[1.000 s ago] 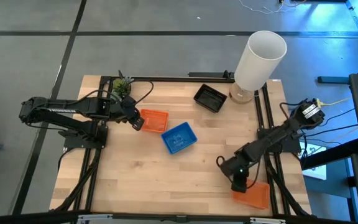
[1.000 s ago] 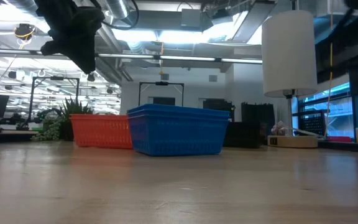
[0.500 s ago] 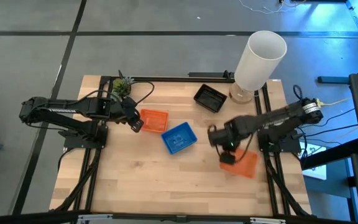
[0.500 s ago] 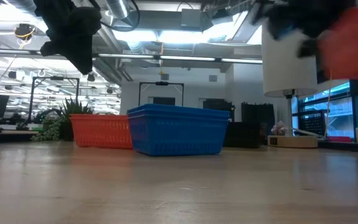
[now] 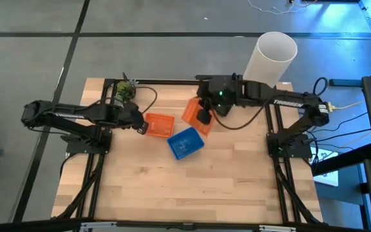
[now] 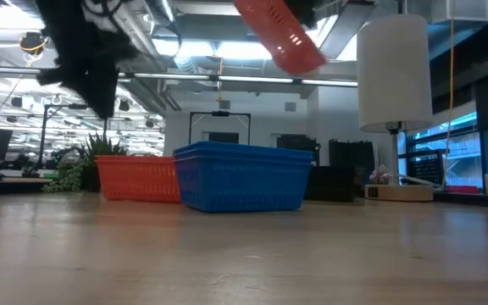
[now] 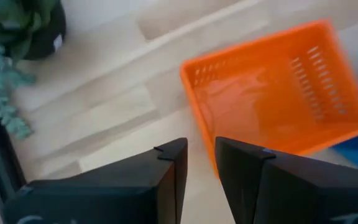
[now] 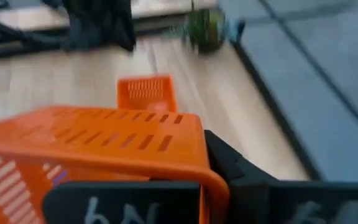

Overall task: Stack baskets by color
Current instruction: Stack the bottom orange bin on the top orange bins

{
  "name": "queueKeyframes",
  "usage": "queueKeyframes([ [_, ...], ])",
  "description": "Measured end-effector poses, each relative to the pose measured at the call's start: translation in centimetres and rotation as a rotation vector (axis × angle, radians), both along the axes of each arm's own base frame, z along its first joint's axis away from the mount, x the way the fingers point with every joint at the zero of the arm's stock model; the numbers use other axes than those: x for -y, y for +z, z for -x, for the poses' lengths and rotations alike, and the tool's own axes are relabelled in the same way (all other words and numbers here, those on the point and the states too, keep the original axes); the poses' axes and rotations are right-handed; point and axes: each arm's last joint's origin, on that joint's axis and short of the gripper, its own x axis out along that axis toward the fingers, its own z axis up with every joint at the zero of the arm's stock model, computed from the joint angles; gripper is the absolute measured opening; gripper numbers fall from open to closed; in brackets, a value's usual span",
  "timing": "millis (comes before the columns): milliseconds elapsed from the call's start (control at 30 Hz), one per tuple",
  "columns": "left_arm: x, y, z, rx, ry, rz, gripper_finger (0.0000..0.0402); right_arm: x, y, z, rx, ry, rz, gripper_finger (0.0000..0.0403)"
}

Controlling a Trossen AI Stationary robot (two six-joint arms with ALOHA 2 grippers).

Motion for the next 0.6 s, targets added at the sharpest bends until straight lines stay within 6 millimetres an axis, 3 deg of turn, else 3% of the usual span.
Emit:
queueKeyframes([
  [233, -0.1, -3.8, -0.3, -0.068, 0.082, -0.003, 0.0074, 2.7, 0.6, -0.4, 0.084, 0.043, 0.035, 0.0000],
  [400, -0.4, -5.7, -0.3, -0.129, 0.132, -0.056, 0.0075, 3.4, 0.3, -0.4, 0.061, 0.055, 0.063, 0.0000],
  [600, -0.6, -8.2, -1.8, -0.076, 0.126, 0.001, 0.0075, 3.8, -0.1, -0.7, 0.046, 0.078, 0.074, 0.0000],
])
